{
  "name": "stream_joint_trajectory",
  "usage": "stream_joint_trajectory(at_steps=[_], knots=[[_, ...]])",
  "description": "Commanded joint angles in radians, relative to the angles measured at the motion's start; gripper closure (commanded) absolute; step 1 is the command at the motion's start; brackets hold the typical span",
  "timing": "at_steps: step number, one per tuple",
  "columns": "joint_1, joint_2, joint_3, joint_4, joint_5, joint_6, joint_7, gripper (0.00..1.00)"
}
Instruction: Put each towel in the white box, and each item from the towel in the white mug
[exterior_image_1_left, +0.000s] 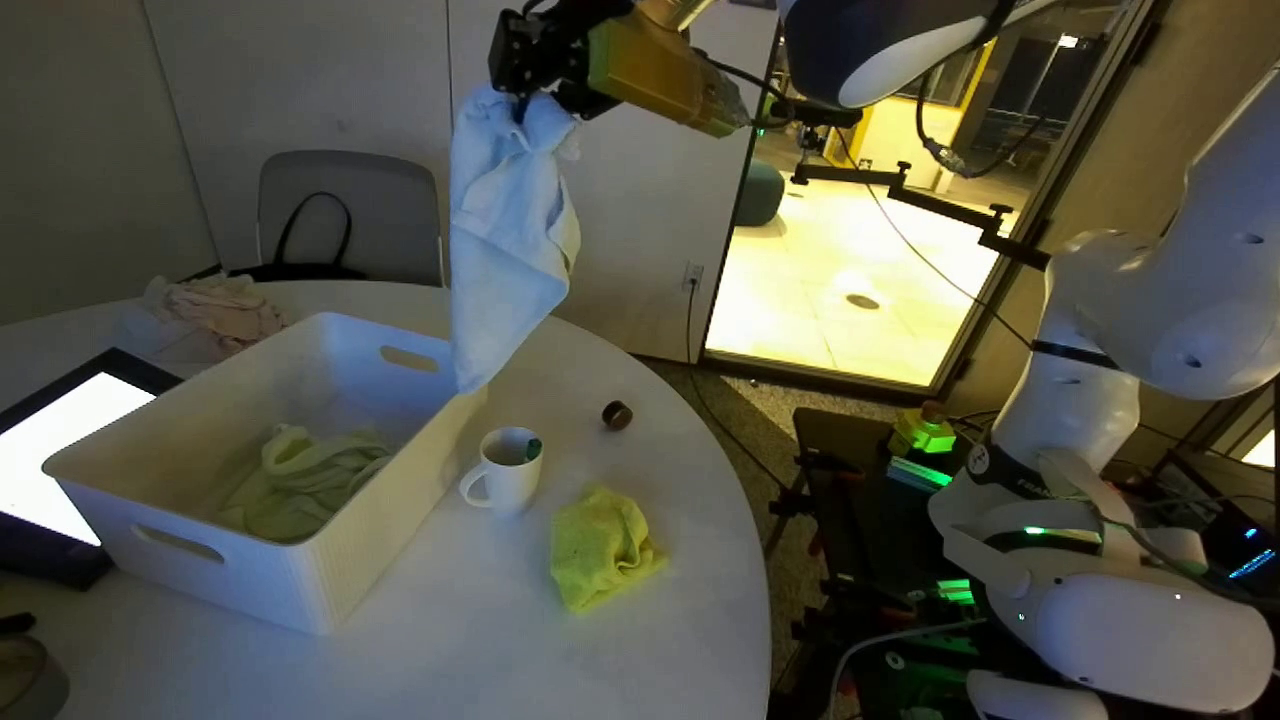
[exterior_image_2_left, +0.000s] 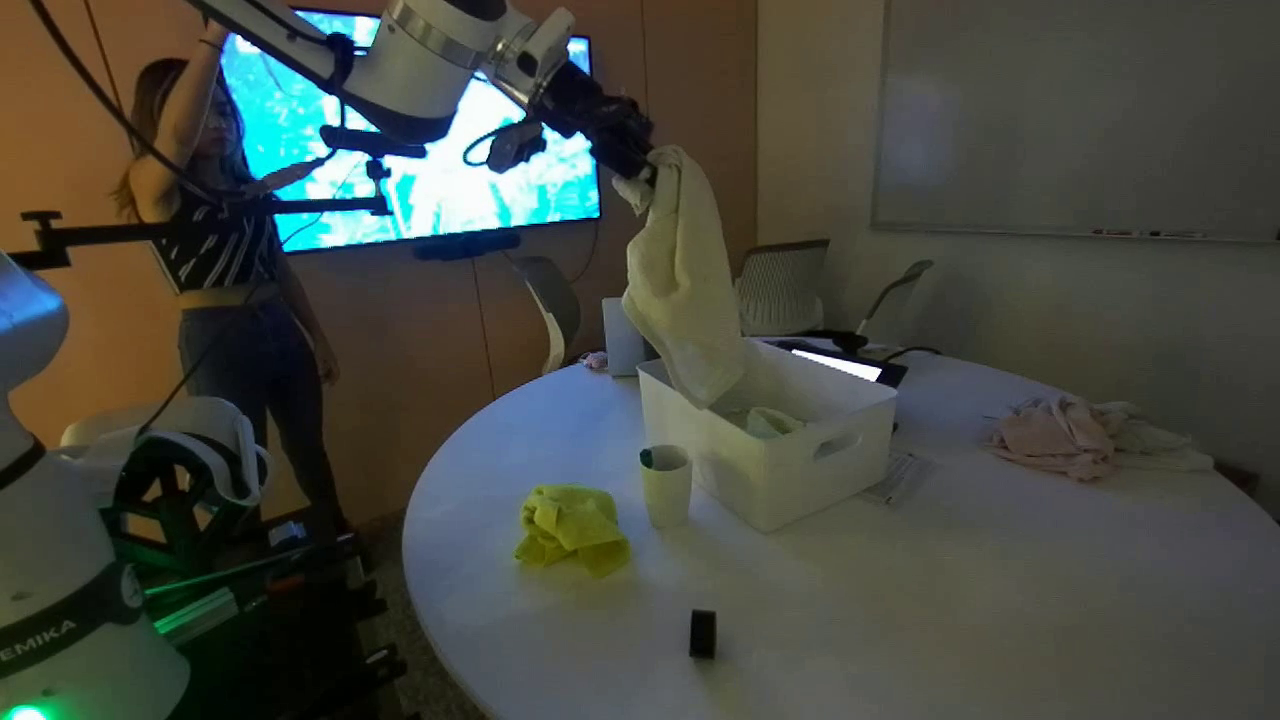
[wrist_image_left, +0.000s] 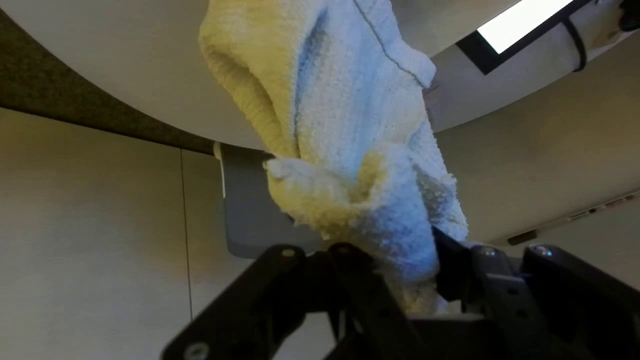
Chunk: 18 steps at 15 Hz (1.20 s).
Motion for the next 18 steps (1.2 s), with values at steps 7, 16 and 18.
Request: stream_joint_trajectory(at_steps=[7, 16, 18], knots=[[0.131, 0.345, -0.055, 0.327, 0.016, 0.006, -0.163, 0.90], [0.208, 0.648, -0.130, 0.640, 0.212, -0.004, -0.461, 0.89], [0.214, 0.697, -0.144, 0.697, 0.294, -0.024, -0.556, 0.85]])
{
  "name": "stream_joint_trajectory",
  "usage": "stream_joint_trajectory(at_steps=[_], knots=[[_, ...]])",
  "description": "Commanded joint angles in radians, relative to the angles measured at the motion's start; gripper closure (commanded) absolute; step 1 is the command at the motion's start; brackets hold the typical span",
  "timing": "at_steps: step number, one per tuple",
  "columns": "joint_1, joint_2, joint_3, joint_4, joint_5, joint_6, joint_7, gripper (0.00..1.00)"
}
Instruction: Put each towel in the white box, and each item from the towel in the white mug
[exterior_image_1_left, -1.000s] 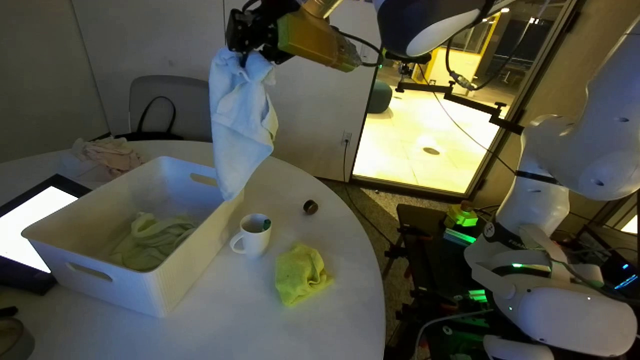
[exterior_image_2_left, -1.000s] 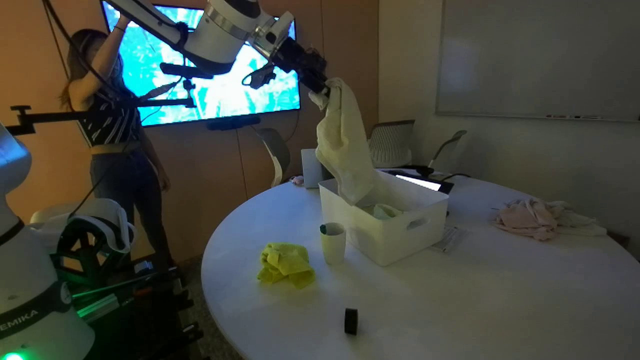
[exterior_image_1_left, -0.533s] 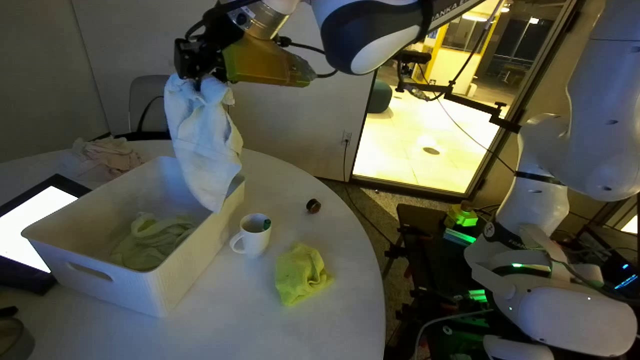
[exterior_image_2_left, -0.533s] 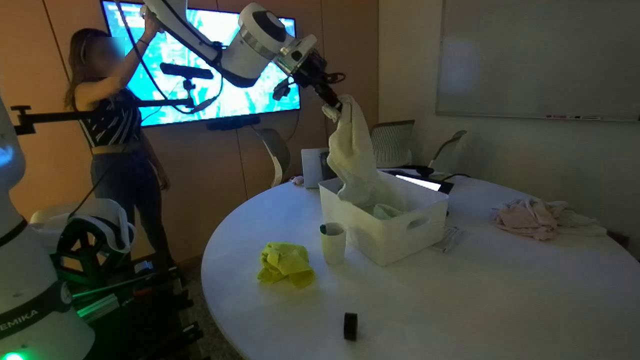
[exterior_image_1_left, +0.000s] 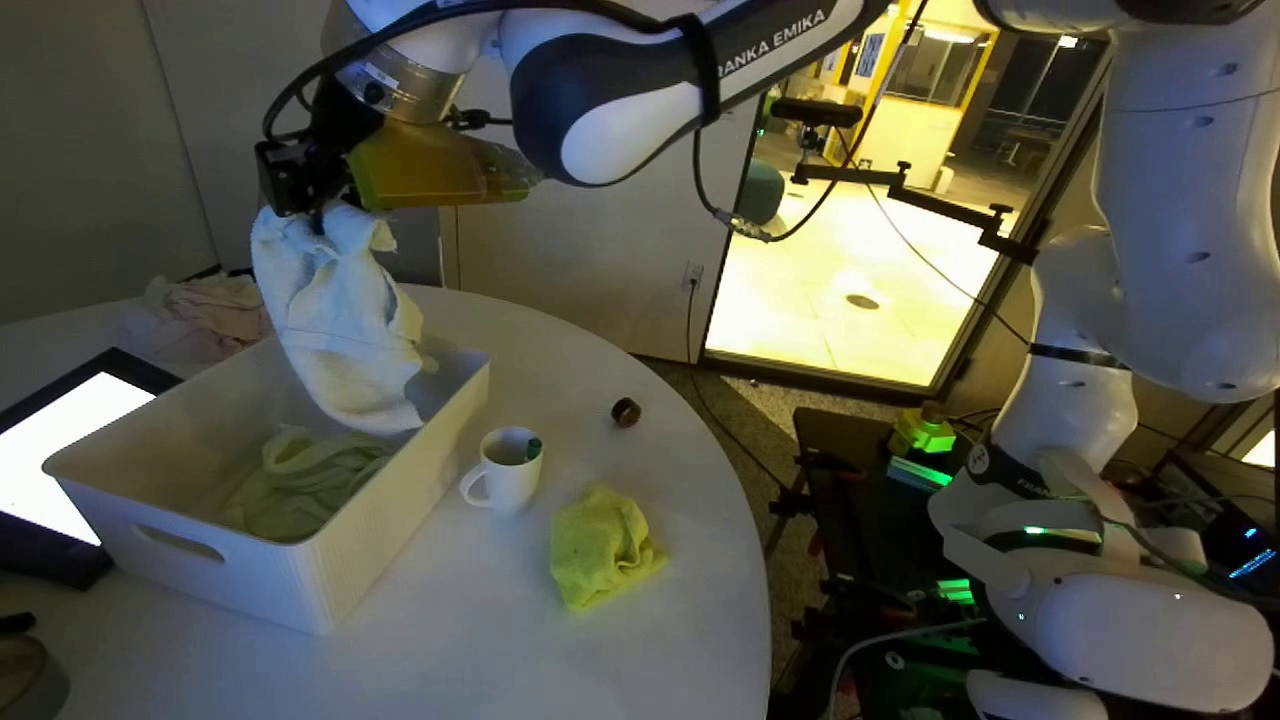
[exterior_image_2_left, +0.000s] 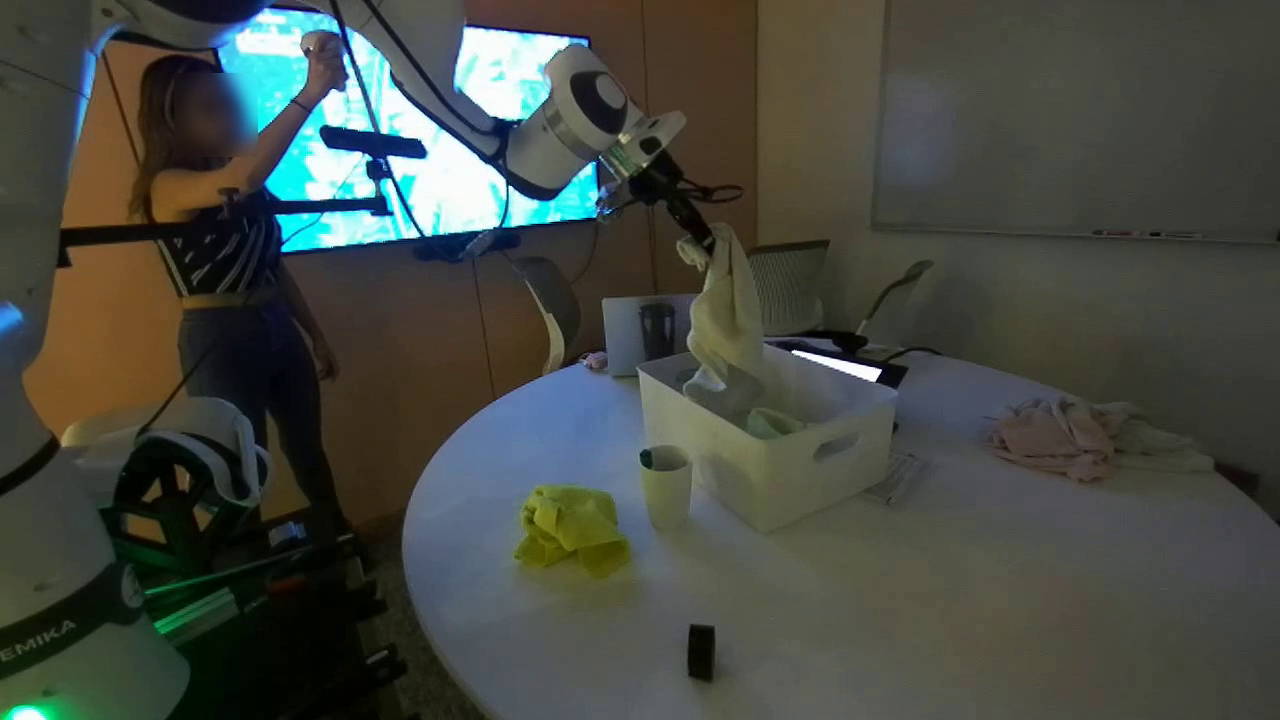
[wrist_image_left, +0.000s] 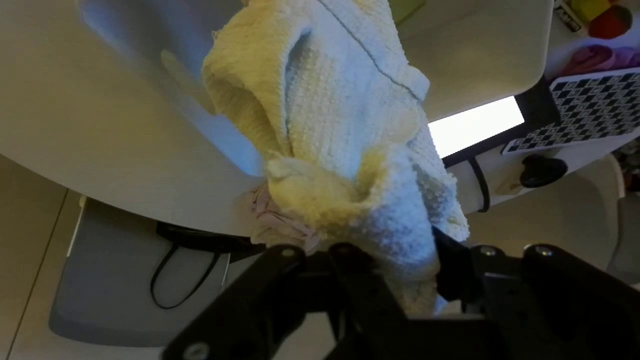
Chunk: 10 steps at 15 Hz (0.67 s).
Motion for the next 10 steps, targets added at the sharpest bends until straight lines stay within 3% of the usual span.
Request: stream_joint_trajectory(at_steps=[1, 2, 6, 9, 10], knots=[[0.026, 0.105, -0.036, 0.151, 0.148, -0.036, -0.190, 0.54], [0.026, 0.121, -0.044, 0.169, 0.194, -0.043, -0.241, 0.53], [0.026, 0.124, -0.079, 0.174, 0.348, -0.095, -0.416, 0.23], [0.015, 0.070, -0.111, 0.102, 0.418, -0.107, -0.485, 0.02], [0.010, 0.047, -0.122, 0.066, 0.437, -0.102, -0.493, 0.00]])
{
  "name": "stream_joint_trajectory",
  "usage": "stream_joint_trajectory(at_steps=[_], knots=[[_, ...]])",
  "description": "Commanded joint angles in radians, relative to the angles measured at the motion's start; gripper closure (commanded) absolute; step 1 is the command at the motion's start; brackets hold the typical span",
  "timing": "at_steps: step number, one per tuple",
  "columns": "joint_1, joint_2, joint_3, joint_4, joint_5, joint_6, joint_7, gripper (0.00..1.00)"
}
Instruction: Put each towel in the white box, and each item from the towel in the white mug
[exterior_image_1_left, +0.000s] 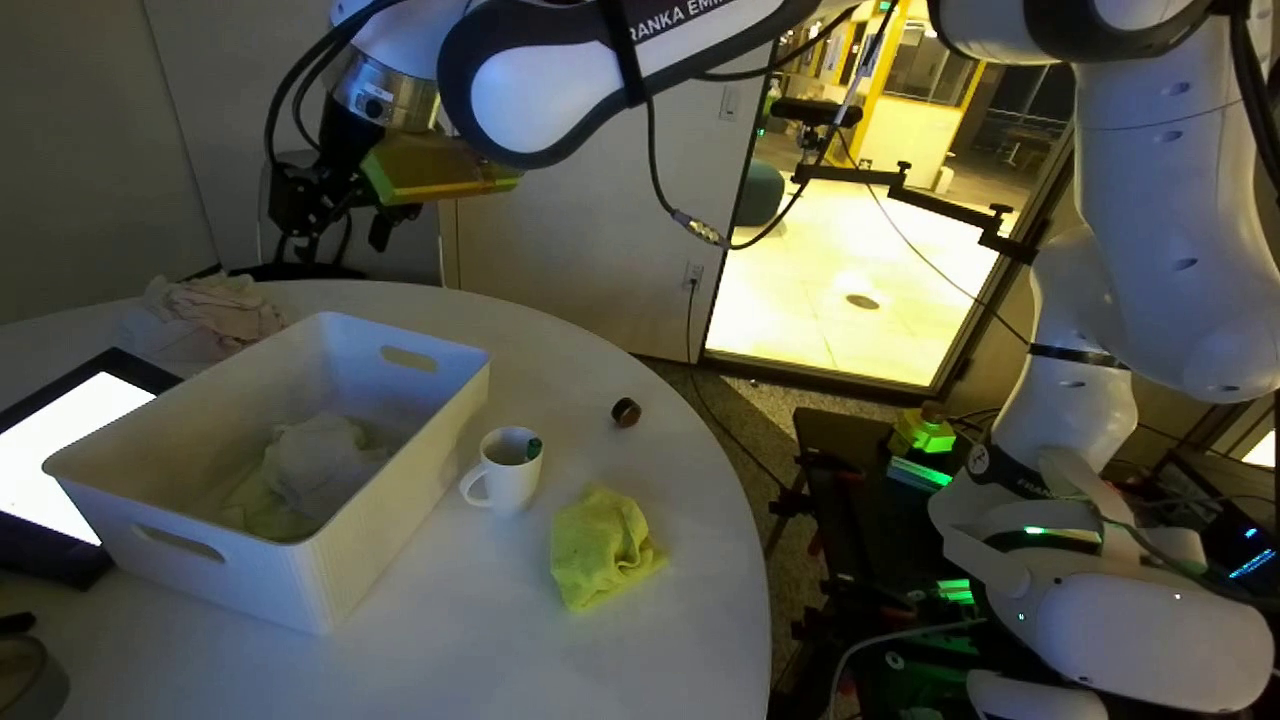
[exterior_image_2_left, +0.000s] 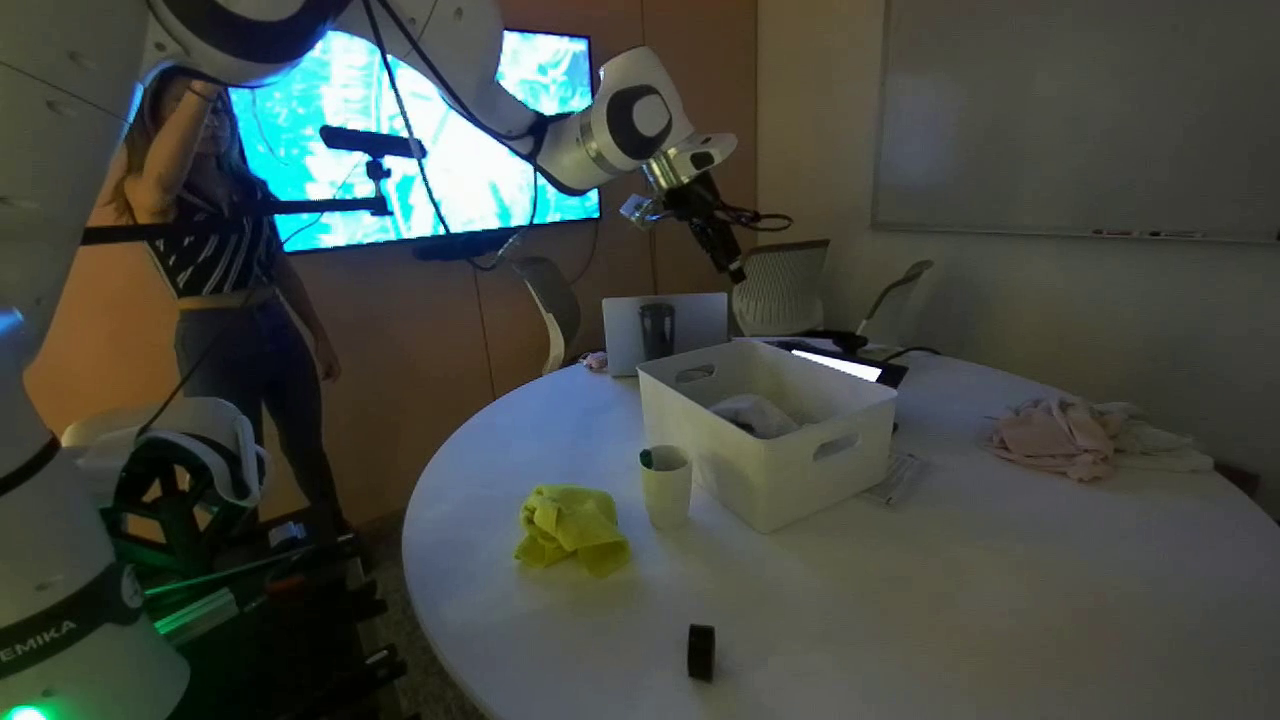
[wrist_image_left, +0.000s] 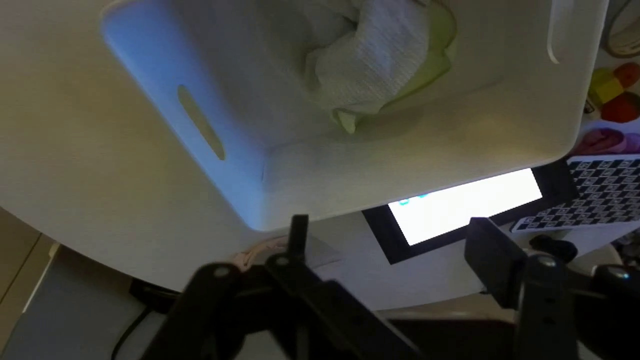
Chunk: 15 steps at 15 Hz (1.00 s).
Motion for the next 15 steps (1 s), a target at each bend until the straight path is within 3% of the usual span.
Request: stream_joint_trajectory(at_steps=[1, 8, 15], knots=[[-0.006, -0.091, -0.048, -0.110, 0.080, -0.007, -0.068, 0.00], [-0.064, -0.276, -0.122, -0.475, 0.131, 0.002, -0.107, 0.00], [-0.122, -0.321, -0.171, -0.716, 0.100, 0.011, -0.174, 0.00]])
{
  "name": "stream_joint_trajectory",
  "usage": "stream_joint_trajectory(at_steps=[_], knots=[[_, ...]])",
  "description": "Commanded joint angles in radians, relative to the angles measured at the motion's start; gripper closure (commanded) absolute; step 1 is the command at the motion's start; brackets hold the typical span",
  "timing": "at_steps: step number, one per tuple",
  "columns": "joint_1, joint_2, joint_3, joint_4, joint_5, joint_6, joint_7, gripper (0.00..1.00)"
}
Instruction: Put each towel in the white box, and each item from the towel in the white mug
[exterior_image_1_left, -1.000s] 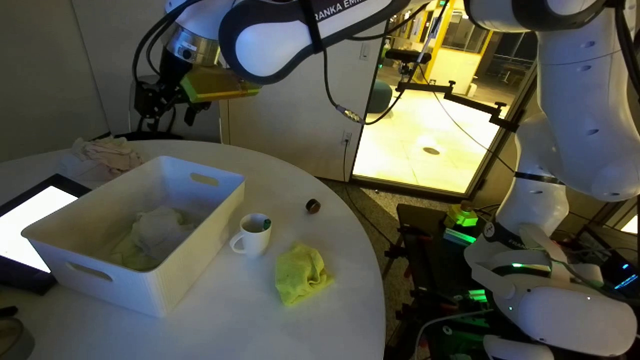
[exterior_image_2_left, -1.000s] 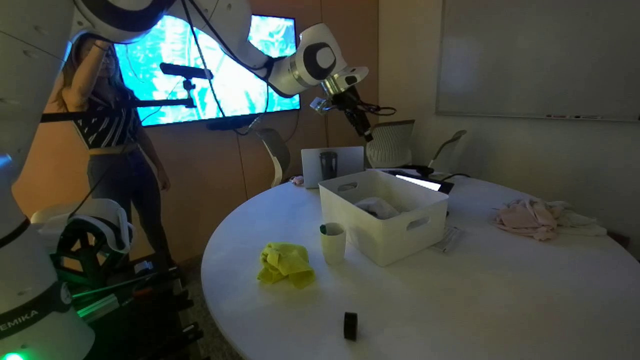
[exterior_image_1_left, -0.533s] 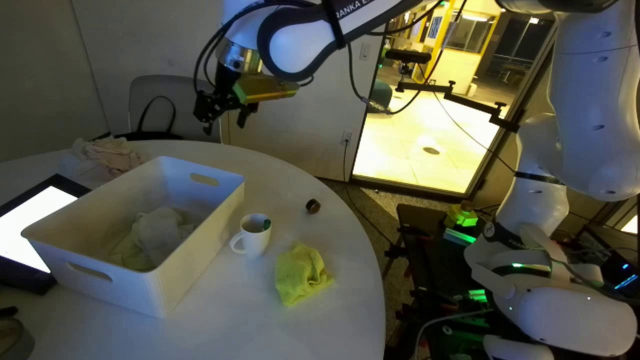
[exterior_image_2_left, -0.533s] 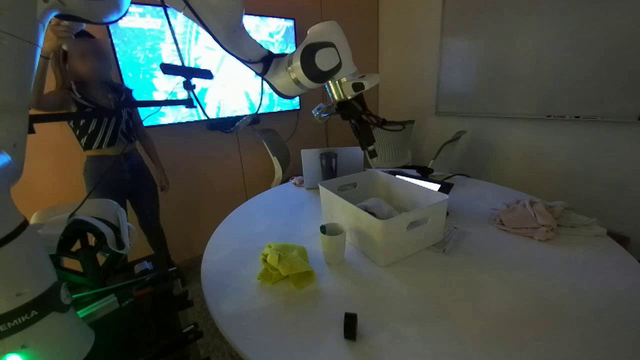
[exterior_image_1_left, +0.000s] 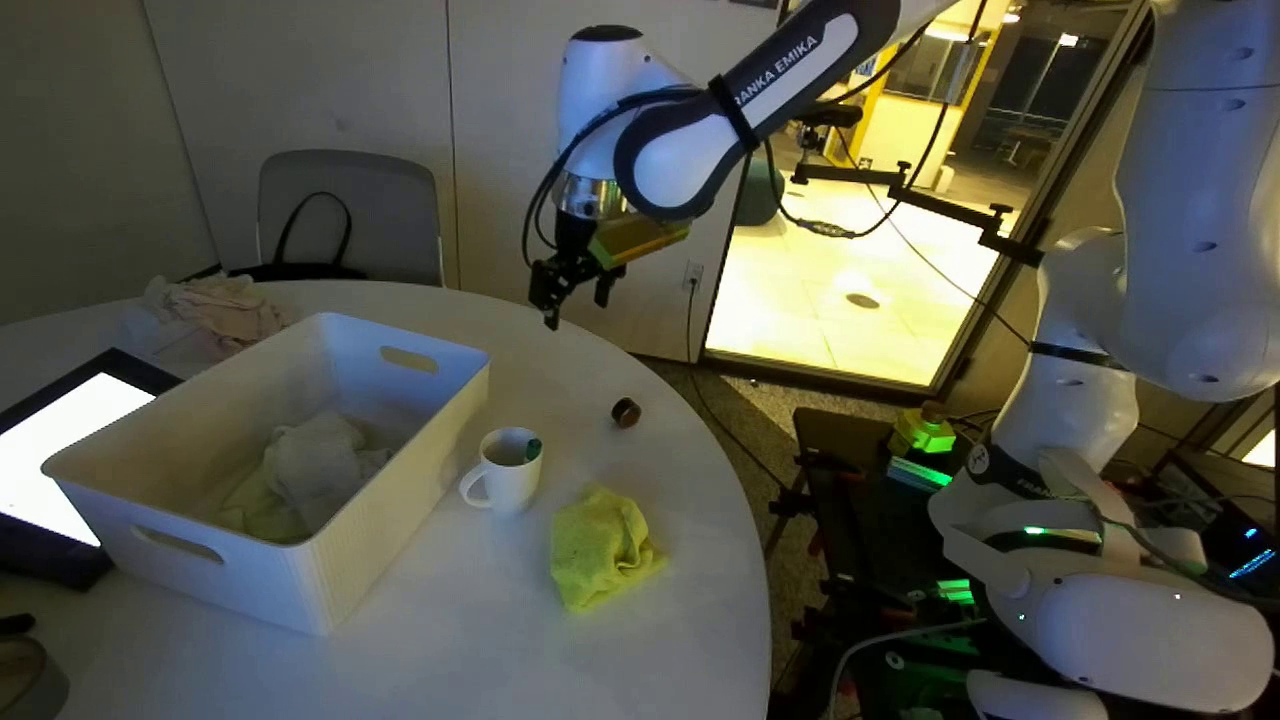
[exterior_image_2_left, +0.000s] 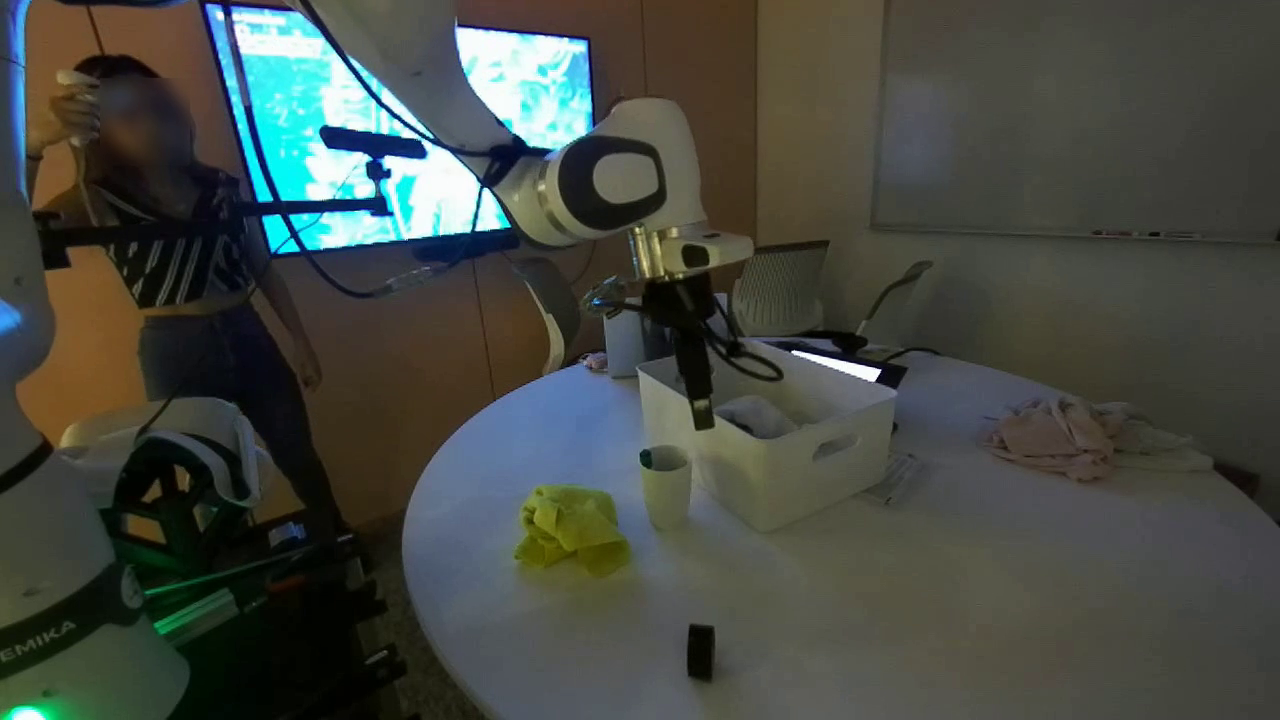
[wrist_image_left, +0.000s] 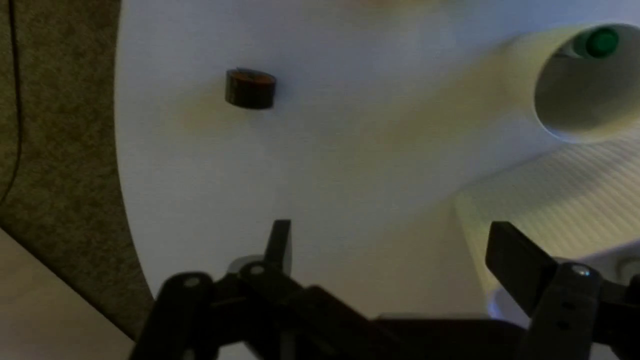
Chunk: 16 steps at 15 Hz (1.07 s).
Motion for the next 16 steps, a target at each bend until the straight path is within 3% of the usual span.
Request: stream_joint_trajectory(at_steps=[1, 8, 16], knots=[[-0.017, -0.046, -0.024, -0.132, -0.017, 0.029, -0.050, 0.00], [-0.018, -0.034, -0.080, -0.307, -0.136, 0.101, -0.067, 0.00], [0.054, 0.044, -0.131, -0.419, -0.388, 0.202, 0.118, 0.00]])
